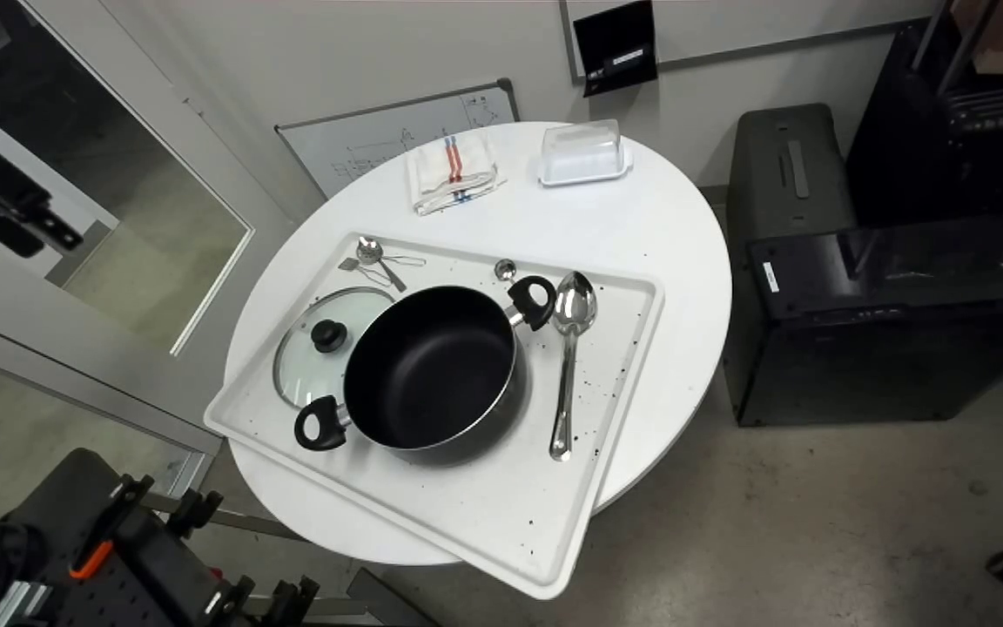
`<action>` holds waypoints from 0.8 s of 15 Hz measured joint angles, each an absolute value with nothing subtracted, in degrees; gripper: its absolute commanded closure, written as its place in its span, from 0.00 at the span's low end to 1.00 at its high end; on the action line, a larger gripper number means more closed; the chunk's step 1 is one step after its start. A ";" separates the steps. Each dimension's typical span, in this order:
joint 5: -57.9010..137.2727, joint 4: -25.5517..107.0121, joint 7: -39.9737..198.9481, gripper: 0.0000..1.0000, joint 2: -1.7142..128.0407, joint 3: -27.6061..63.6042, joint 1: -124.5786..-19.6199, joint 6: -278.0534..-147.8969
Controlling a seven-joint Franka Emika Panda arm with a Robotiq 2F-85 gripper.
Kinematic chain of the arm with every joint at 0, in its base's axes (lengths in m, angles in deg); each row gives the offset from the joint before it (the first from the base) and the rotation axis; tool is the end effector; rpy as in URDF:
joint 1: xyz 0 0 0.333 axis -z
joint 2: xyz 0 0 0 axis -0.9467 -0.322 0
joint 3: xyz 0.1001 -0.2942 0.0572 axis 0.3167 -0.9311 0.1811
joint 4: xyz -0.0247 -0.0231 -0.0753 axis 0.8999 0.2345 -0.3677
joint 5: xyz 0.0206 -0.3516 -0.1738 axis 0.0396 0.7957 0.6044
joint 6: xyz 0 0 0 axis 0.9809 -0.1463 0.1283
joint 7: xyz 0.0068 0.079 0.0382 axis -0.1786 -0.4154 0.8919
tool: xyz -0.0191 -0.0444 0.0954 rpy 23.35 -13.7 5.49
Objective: Place the lid on the pot
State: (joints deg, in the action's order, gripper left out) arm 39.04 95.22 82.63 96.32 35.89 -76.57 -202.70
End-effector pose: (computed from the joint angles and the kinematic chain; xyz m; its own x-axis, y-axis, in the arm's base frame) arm 0.3894 0.1320 0.3556 0.9741 0.2039 -0.0982 0.2145 -0.9701 0.1138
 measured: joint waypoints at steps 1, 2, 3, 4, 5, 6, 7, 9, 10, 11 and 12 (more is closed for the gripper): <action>40.00 95.17 82.06 0.00 93.78 35.39 -76.53 -204.13; 41.05 95.07 81.65 0.00 91.33 34.95 -76.46 -205.43; 42.45 94.89 81.50 0.00 88.77 34.50 -76.40 -206.78; 43.90 94.60 81.50 0.00 86.31 34.09 -76.38 -208.01; 45.44 94.18 81.50 0.00 83.76 33.72 -76.35 -209.26; 46.95 93.58 81.50 0.00 81.19 33.34 -76.34 -210.42; 48.34 92.82 81.50 0.00 78.56 32.94 -76.37 -211.46; 50.72 90.73 81.48 0.00 73.32 32.19 -76.48 -213.29; 51.75 89.43 81.47 0.00 70.67 31.79 -76.62 -213.99; 52.75 88.01 81.44 0.00 68.10 31.37 -76.89 -214.55; 53.47 86.53 81.38 0.00 65.65 30.98 -77.23 -215.01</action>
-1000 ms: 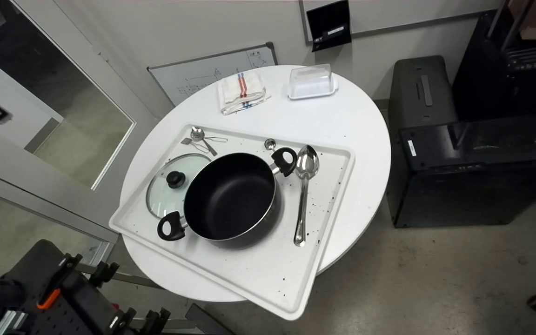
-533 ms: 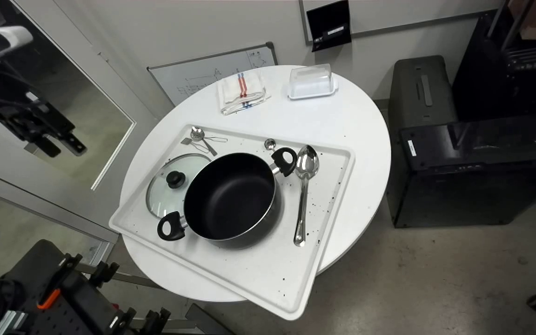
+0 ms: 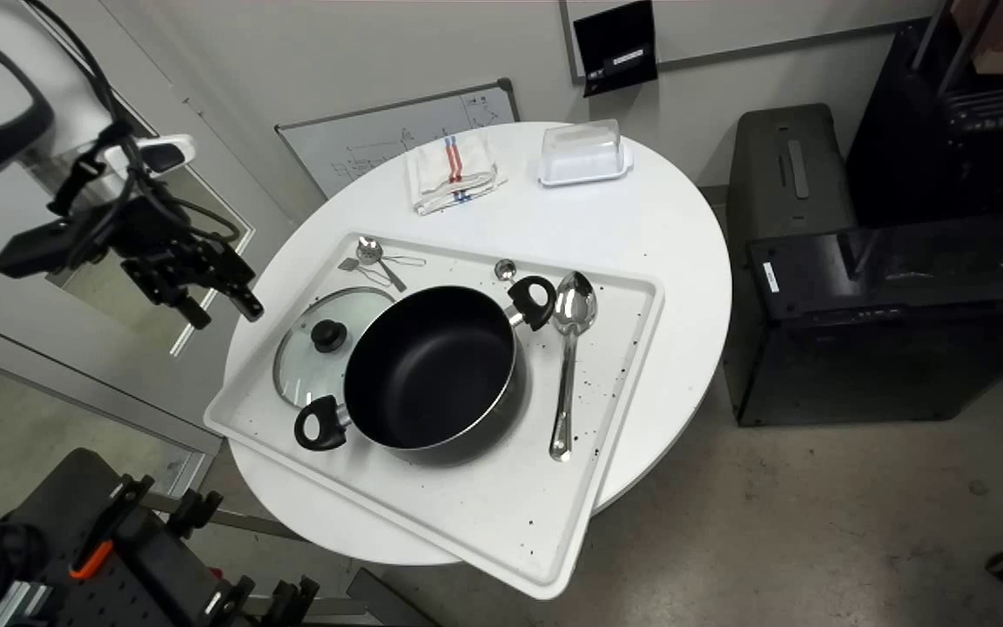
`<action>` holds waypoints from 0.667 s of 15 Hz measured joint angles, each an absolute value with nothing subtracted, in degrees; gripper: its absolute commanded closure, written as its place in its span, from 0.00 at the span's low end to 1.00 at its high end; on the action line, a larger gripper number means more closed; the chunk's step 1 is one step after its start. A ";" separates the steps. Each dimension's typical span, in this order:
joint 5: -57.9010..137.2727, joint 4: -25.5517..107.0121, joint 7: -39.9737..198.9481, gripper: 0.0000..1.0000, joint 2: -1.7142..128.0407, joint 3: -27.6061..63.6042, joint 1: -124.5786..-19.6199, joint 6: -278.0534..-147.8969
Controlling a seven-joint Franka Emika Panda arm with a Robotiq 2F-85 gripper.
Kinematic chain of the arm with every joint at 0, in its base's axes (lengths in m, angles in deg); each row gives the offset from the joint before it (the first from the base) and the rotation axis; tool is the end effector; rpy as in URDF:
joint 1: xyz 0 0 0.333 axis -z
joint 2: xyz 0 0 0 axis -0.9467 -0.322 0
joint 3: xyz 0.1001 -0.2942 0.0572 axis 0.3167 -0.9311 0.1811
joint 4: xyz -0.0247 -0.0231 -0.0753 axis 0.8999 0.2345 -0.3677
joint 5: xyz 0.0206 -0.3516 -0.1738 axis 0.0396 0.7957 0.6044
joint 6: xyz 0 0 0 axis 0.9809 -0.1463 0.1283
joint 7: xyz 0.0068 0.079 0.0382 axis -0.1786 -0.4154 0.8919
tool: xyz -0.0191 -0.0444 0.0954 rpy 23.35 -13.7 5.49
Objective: Place the lid on the pot
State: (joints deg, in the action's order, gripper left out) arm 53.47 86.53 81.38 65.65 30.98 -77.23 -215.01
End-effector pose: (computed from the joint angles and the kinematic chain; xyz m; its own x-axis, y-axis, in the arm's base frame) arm 0.4489 0.1211 0.1935 0.9000 0.3504 -0.2591 0.3918 -0.9110 0.1288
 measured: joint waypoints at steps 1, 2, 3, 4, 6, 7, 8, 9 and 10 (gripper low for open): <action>54.07 84.92 81.31 0.00 63.20 30.62 -77.65 -215.36; 54.45 83.31 81.18 0.00 60.93 30.31 -78.13 -215.55; 54.58 81.64 80.91 0.00 58.76 30.03 -78.69 -215.74; 54.60 80.02 80.58 0.00 56.77 29.77 -79.30 -215.92; 54.69 76.86 80.37 0.00 52.96 29.34 -80.60 -216.13; 54.74 75.35 80.37 0.00 51.17 29.13 -81.27 -216.15; 54.77 73.85 80.37 0.00 49.35 28.89 -82.01 -216.16; 54.78 72.44 80.35 0.00 47.66 28.64 -82.71 -216.17; 54.79 71.00 80.35 0.00 45.93 28.37 -83.44 -216.17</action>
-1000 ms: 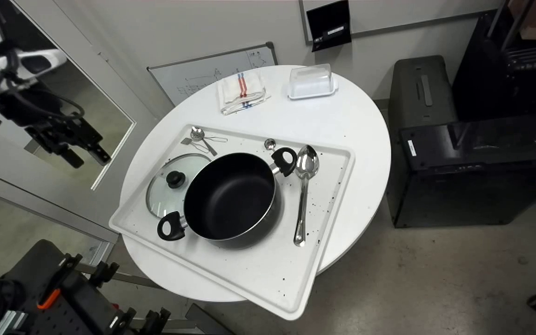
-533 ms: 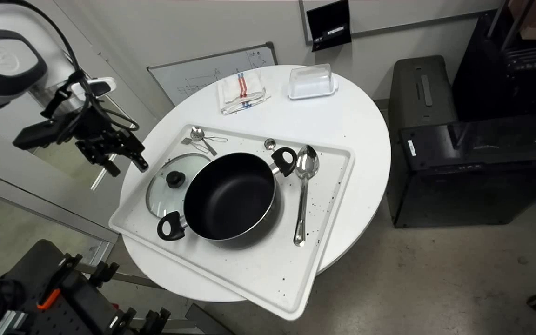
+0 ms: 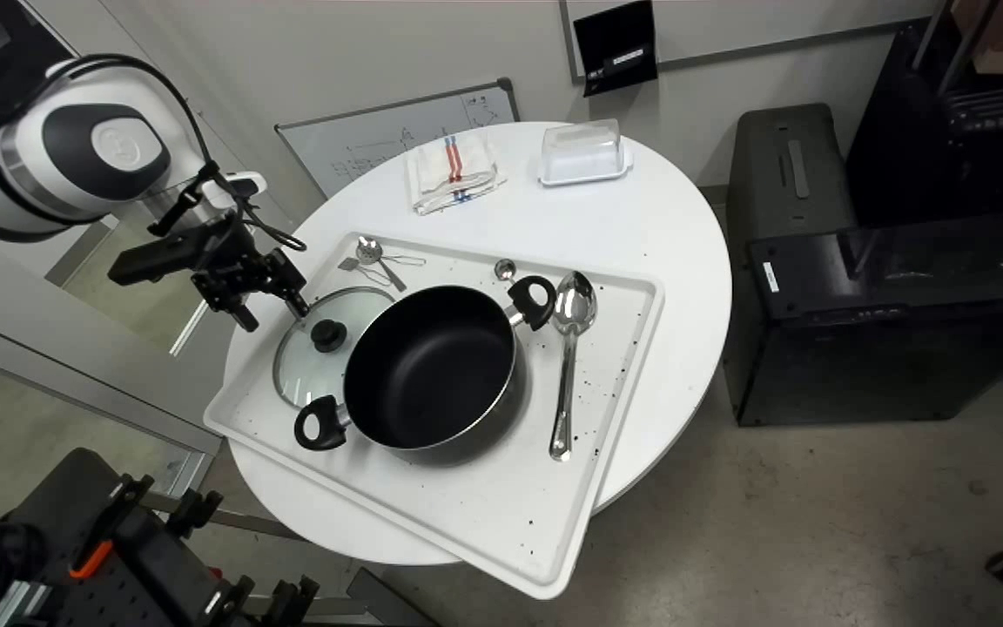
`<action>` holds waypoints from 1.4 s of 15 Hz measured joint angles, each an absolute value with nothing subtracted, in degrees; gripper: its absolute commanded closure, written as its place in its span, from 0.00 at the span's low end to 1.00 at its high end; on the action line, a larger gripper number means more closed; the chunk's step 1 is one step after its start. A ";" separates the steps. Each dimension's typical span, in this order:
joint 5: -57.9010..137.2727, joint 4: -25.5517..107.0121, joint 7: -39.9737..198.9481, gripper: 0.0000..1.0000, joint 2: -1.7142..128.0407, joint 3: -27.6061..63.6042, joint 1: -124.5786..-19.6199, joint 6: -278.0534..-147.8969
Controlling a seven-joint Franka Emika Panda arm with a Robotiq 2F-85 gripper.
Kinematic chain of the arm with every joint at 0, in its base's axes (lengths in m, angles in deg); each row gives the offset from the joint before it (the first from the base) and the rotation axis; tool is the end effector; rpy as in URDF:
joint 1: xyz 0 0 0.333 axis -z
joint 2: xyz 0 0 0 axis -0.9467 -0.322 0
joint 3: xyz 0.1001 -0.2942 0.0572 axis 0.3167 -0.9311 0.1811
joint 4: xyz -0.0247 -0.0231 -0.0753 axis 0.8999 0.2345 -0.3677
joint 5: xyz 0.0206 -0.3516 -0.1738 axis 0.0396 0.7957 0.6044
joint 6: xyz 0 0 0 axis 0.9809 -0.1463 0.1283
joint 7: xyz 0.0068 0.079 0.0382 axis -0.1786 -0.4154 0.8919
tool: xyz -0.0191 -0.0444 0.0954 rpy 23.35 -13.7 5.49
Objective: Place the lid on the pot
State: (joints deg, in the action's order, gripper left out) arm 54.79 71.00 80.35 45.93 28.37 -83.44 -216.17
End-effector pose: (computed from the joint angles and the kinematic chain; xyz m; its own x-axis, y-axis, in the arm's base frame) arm 0.4952 0.1696 0.1040 0.8470 0.4330 -0.3084 0.4805 -0.8718 0.0955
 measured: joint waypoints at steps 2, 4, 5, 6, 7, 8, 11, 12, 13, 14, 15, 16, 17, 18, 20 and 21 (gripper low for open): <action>54.81 68.24 80.34 0.00 42.66 27.84 -84.65 -216.17; 54.83 65.33 80.27 0.00 39.40 27.22 -85.68 -216.17; 54.83 63.84 80.24 0.00 37.83 26.91 -86.14 -216.16; 54.83 62.32 80.19 0.00 36.28 26.61 -86.53 -216.13; 54.83 60.92 80.13 0.00 34.87 26.38 -86.84 -216.08; 54.87 59.55 80.05 0.00 33.46 26.13 -87.16 -216.06; 54.90 56.23 79.55 0.00 29.93 25.42 -88.17 -216.02; 54.90 55.38 79.38 0.00 29.01 25.33 -88.38 -216.02; 54.91 54.67 79.25 0.21 28.29 25.31 -88.51 -216.02; 54.90 54.12 79.15 0.28 27.76 25.30 -88.61 -216.02; 54.91 53.66 79.03 0.33 27.38 25.29 -88.68 -216.02; 54.90 53.31 78.88 0.40 27.12 25.29 -88.70 -216.02; 54.90 53.11 78.65 0.48 27.01 25.27 -88.70 -216.02; 54.91 53.02 78.37 0.55 27.01 25.21 -88.71 -216.02; 54.90 52.91 77.99 0.71 27.01 25.08 -88.70 -216.02; 54.91 52.88 77.90 0.75 27.01 25.05 -88.71 -216.02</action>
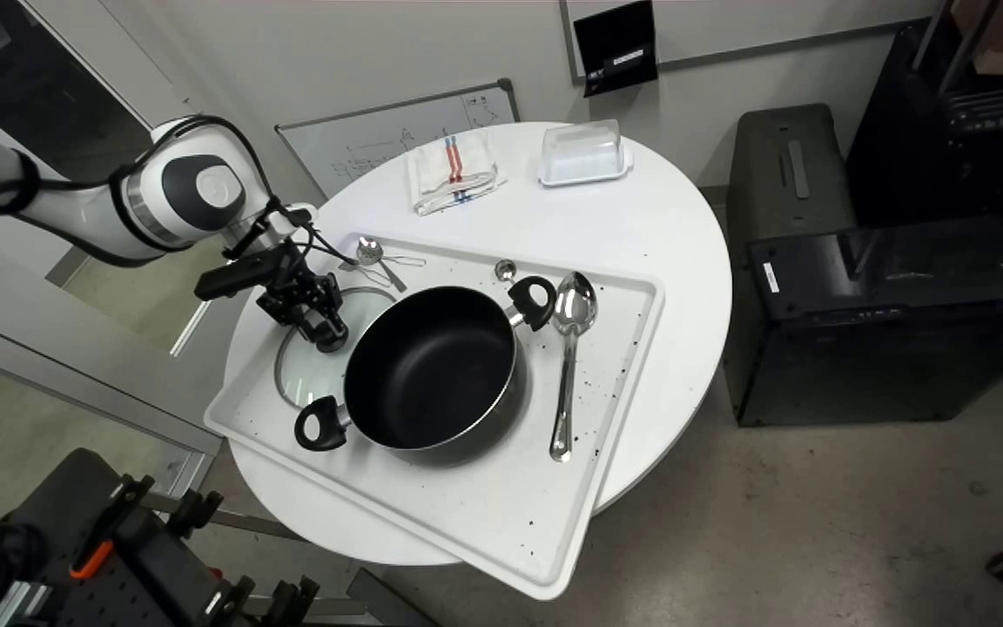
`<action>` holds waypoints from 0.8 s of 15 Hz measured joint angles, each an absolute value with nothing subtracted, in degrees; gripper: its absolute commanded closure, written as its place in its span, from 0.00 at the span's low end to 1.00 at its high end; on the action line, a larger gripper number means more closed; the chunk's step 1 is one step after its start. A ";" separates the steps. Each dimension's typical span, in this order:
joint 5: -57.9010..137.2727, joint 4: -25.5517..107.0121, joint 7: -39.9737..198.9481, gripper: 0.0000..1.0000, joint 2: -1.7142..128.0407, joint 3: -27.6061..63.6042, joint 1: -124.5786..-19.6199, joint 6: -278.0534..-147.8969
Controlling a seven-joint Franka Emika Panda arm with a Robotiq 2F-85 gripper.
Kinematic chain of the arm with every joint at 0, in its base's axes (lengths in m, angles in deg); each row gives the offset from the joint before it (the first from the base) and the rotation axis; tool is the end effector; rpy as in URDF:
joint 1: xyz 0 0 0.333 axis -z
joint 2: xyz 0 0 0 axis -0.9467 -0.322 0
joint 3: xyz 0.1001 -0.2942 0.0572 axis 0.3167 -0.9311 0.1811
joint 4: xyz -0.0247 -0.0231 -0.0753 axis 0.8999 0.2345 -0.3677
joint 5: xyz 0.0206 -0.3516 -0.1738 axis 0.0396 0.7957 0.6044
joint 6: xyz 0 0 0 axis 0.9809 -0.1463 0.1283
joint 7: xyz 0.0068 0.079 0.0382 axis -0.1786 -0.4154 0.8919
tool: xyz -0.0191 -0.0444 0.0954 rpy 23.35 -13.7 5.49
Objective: Place the lid on the pot
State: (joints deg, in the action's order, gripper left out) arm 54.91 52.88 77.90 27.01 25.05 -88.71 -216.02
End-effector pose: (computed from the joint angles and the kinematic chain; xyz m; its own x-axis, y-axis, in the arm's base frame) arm 0.5372 0.2014 0.0080 0.8058 0.4894 -0.3334 0.5459 -0.8321 0.0978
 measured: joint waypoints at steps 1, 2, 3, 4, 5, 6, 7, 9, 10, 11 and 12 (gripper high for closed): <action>54.91 52.87 77.88 0.75 27.05 25.02 -88.71 -216.02; 54.91 52.86 77.86 0.75 27.06 24.99 -88.71 -216.02; 54.91 52.86 77.84 0.75 27.06 24.94 -88.71 -216.02; 54.91 52.86 77.80 0.75 27.07 24.91 -88.71 -216.02; 54.91 52.87 77.71 0.75 27.10 24.89 -88.71 -216.02; 54.91 52.89 77.53 0.75 27.14 24.87 -88.69 -216.02; 54.91 52.94 77.23 0.75 27.21 24.85 -88.68 -216.02; 54.91 53.38 76.83 0.75 27.67 24.83 -88.67 -216.02; 54.93 53.87 76.58 0.75 28.26 24.83 -88.66 -216.02; 54.93 54.65 76.37 0.75 29.15 24.83 -88.66 -216.02; 54.93 55.60 76.16 0.75 30.32 24.83 -88.66 -216.02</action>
State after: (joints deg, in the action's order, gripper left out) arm 54.93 55.60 76.16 30.32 24.83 -88.66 -216.02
